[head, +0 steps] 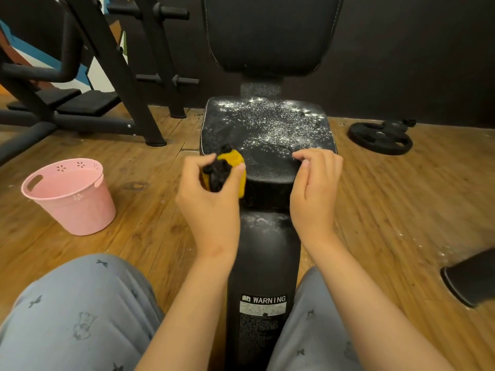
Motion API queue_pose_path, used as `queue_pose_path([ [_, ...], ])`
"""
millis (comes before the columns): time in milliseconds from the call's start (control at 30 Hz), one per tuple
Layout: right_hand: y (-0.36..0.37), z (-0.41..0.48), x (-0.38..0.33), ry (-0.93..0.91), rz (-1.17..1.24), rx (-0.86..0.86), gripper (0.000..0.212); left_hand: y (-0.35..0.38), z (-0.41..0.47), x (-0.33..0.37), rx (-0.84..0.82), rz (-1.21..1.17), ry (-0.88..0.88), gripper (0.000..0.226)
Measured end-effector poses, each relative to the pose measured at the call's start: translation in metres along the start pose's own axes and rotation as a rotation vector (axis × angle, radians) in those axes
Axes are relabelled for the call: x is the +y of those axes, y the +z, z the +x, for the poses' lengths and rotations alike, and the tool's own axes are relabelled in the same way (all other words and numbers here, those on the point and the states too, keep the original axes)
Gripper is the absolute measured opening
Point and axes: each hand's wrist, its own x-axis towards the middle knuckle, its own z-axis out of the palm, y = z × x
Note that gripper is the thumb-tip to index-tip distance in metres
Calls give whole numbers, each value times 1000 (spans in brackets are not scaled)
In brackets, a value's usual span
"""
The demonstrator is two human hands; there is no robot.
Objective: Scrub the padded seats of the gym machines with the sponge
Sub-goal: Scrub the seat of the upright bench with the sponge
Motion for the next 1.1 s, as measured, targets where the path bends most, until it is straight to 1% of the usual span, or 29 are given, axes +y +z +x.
queue_pose_path([
  [67,0,0,-1,8,-2,-1,25,1,3,4,11,11,21,27],
  [100,0,0,-1,8,-7,2,25,3,-5,5,-13,18,32,28],
  [233,-1,0,-2,-11,-28,-12,26,8,-49,-8,-211,64,97,33],
  [300,-5,1,-2,-18,-29,-41,25,6,-54,-17,-237,34,73,35],
  [333,-8,1,-2,-23,-30,-61,24,3,-52,-19,-214,13,39,36],
  [400,-13,2,-3,-37,-35,-101,19,-6,-38,-24,-106,-34,-56,35],
  [467,-16,7,-6,-44,-42,-117,15,-14,-17,-30,-20,-94,-126,27],
  [533,-13,15,-14,-66,-73,-139,12,-18,6,-34,-17,-130,-160,20],
  [633,-2,32,-29,-136,-158,-203,9,-17,26,-35,-19,-149,-174,15],
  [700,6,42,-35,-181,-195,-250,10,-15,26,-35,-18,-163,-190,13],
  [767,14,46,-36,-185,-201,-288,11,-15,17,-35,-5,-186,-213,12],
  [867,17,42,-35,-142,-176,-261,12,-14,-5,-37,-1,-195,-257,14],
  [967,16,38,-34,-128,-150,-213,12,-13,-25,-41,-11,-231,-311,22],
  [1033,16,37,-34,-133,-140,-206,12,-13,-27,-42,-26,-223,-312,23],
  [1100,15,36,-34,-136,-146,-203,11,-16,-13,-41,-23,-228,-295,20],
])
